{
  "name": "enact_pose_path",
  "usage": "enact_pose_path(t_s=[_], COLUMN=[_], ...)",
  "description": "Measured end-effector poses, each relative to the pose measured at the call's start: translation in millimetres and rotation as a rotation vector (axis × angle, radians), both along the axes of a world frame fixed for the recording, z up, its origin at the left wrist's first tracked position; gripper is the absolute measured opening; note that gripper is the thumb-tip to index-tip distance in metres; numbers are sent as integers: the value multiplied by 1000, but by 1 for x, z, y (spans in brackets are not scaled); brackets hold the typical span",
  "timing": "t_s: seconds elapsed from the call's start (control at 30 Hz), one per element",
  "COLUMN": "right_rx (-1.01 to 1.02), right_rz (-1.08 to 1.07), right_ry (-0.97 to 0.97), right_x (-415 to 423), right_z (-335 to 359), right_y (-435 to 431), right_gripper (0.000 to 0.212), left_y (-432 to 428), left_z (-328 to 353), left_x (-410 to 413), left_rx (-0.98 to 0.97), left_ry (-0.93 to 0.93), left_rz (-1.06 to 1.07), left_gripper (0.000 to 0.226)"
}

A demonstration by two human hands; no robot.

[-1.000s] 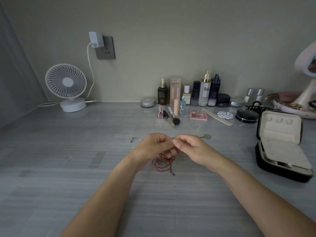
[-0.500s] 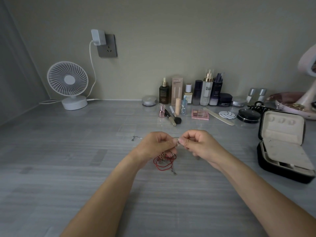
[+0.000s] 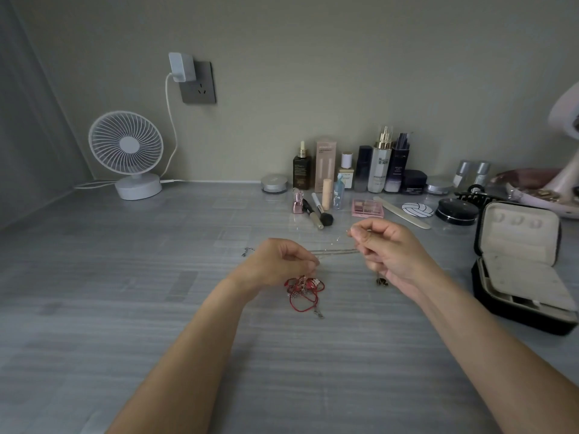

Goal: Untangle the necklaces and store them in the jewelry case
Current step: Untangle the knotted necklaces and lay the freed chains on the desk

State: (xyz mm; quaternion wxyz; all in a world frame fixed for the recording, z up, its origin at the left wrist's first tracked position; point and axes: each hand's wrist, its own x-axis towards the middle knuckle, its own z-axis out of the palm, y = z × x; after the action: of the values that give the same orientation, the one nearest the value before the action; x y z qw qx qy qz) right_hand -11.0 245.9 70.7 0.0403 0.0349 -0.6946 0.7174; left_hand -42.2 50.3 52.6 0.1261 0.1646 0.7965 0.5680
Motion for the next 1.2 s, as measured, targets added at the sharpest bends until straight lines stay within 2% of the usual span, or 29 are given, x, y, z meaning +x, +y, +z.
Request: enact_pose_path(t_s=[0.17, 0.4, 0.6, 0.77, 0.87, 1.0, 1.2], right_rx=[-68, -96, 315, 431, 322, 80, -82], right_rz=[-23, -29, -73, -4, -27, 0, -10], right_ry=[0, 19, 55, 78, 74, 53, 66], right_x=[-3, -3, -2, 0, 0, 2, -1], right_z=[0, 2, -7, -11, -9, -3, -3], right_y=[4, 10, 4, -4, -4, -2, 5], right_gripper=[9, 10, 9, 7, 7, 8, 8], left_y=[-3, -7, -6, -4, -5, -5, -9], left_z=[3, 12, 10, 10, 10, 7, 7], left_x=[3, 7, 6, 5, 4, 4, 0], left_rx=[-90, -148, -99, -94, -87, -205, -224], left_ry=[-55, -71, -61, -37, -34, -49, -48], left_rz=[-73, -87, -27, 36, 44, -21, 19], left_gripper=[15, 3, 6, 11, 10, 8, 14])
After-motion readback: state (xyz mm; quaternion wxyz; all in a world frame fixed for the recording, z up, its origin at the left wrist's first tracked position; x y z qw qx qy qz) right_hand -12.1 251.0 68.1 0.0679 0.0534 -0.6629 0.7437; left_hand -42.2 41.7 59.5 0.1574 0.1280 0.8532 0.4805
